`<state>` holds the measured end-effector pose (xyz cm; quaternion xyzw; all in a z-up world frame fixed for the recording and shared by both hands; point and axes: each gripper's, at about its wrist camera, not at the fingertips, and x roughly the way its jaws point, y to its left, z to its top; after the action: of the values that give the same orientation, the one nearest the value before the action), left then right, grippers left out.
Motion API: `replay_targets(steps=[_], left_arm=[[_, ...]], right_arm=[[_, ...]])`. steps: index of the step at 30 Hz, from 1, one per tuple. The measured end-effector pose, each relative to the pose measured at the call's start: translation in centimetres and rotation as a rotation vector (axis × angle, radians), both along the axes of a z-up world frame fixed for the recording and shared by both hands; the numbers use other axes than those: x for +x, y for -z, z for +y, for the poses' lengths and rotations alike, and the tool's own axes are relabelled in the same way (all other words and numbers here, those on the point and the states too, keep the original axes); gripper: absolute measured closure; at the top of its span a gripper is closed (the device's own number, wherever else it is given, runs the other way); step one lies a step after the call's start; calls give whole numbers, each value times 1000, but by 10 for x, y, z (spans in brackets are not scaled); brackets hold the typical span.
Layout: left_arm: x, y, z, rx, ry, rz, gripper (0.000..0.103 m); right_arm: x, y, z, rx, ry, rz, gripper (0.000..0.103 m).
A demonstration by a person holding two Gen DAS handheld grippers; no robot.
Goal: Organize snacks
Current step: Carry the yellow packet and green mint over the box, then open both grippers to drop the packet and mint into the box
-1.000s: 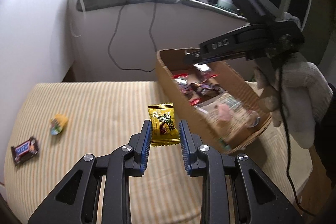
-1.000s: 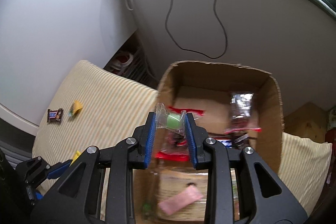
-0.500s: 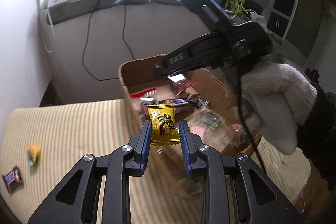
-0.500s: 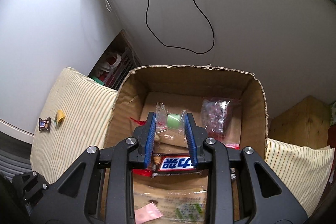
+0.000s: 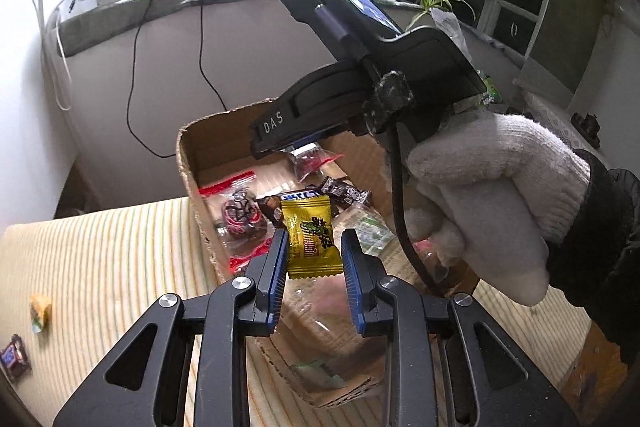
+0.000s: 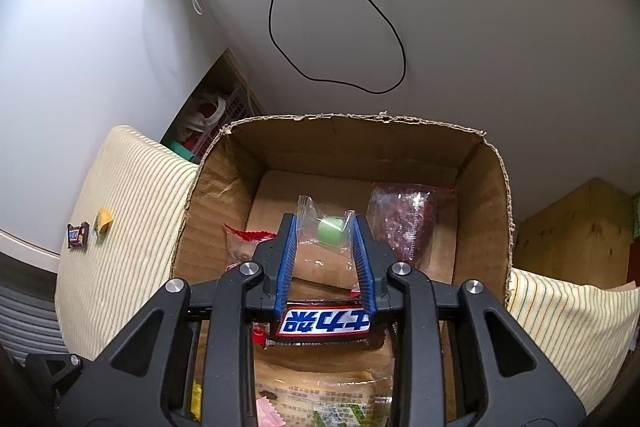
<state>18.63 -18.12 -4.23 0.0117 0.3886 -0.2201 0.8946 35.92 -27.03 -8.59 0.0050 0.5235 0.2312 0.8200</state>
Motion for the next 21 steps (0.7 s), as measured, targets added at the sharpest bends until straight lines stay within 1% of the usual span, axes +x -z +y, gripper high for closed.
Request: replay_targets(steps=[13,14,15,16,17,18,19,21], left_arm=[[0,-1,-3,5,5,-4,77],[0,-1,-3,6,4,-4,77],[0,-1,-4,7,3,-5,73],[-1,-2,-3,8,1,-5,70],[-1,-2,-3,9,0,-6,63],[-1,-2,-3,9,-1,-9,60],[-2,-2,-3,10,-2,-10,59],[-2,-2,-3,13,-1,-12,57]], right_arm=[[-1,-1,-4,-4,-4,3,74],[0,-1,-4,-4,-5,3,74],[-1,-1,-4,-7,-6,2,73],[-1,-1,-4,-9,-7,0,69],[-1,-1,-4,-12,-8,-1,66],[-1,-2,-3,-16,-8,-4,57],[-2,-2,-3,-21,-7,-9,49],[-2,-4,-3,-22,-6,-16,40]])
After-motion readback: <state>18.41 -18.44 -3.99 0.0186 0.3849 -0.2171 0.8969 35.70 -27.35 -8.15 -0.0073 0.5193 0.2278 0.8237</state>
